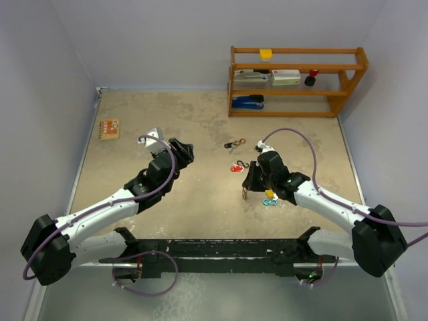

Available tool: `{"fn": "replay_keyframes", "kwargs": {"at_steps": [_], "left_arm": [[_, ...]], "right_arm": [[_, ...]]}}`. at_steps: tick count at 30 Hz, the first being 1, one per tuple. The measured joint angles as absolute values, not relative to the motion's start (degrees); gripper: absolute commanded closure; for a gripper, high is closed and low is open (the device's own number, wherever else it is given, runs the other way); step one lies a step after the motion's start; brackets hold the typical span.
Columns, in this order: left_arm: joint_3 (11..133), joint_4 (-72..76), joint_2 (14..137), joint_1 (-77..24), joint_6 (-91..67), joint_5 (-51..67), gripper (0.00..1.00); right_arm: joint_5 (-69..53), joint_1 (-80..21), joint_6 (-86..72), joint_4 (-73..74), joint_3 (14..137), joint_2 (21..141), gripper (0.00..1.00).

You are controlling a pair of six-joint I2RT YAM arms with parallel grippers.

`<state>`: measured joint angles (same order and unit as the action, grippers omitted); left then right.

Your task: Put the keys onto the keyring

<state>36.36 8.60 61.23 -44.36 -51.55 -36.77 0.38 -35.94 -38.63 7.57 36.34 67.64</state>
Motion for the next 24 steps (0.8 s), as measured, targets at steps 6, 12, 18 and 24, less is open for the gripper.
{"fn": "replay_keyframes", "kwargs": {"at_steps": [6,12,18,24], "left_arm": [[36.56,7.84,61.23,-44.14,-51.55,-36.77,0.42],[37.56,6.22,61.19,-43.79,-51.55,-36.8,0.36],[39.97,3.62,60.75,-43.55,-51.46,-36.82,0.35],[41.04,1.78,58.65,-43.55,-51.46,-37.19,0.34]], "right_arm": [[0.49,-35.97,-38.41,5.63,35.35,65.78,0.44],[2.46,-35.99,-37.32,3.9,35.14,57.14,0.19],[7.6,-35.99,-36.32,3.31,37.28,52.51,0.0],[17.1,-35.99,-39.16,2.55,43.0,52.38,0.0]]}}
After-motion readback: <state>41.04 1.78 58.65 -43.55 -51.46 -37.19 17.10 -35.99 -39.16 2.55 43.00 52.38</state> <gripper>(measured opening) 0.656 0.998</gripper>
